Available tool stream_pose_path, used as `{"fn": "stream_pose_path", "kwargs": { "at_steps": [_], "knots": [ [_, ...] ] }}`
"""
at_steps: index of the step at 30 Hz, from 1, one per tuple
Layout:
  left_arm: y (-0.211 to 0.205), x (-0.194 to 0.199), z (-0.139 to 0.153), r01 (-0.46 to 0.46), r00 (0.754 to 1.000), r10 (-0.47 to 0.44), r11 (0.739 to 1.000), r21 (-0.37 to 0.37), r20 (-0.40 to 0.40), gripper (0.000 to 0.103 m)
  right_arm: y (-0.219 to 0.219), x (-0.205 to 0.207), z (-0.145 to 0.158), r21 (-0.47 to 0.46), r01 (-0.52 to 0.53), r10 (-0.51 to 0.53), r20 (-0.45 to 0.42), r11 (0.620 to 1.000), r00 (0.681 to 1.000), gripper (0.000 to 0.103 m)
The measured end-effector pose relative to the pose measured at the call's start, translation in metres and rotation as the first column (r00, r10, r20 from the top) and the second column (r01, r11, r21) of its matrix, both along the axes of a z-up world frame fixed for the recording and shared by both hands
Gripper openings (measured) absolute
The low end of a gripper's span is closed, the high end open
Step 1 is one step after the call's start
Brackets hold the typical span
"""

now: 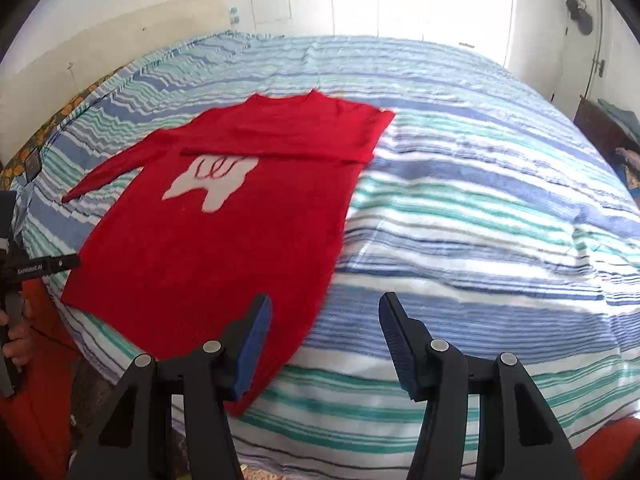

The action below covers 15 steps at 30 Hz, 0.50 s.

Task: Fold small clothes
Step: 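Withdraw the right gripper and move the left gripper to the spread sleeve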

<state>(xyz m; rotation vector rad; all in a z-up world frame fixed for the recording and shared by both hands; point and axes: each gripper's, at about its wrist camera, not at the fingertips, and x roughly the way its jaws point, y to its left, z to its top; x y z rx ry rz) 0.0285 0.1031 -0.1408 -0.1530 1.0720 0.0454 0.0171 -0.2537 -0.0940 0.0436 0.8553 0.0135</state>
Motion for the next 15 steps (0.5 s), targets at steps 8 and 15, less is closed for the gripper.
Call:
{"fn": "stream_pose_path", "kwargs": {
  "at_steps": [8, 15],
  "knots": [
    [0.0, 0.0, 0.0, -0.002, 1.0, 0.002, 1.0, -0.01, -0.004, 0.096, -0.017, 0.001, -0.013, 0.029, 0.045, -0.043, -0.052, 0.999, 0.998, 0.068],
    [-0.003, 0.001, 0.003, 0.006, 1.0, -0.006, 1.0, -0.014, 0.003, 0.096, -0.006, 0.002, -0.017, 0.009, 0.014, -0.013, -0.056, 1.0, 0.998, 0.067]
  ]
}}
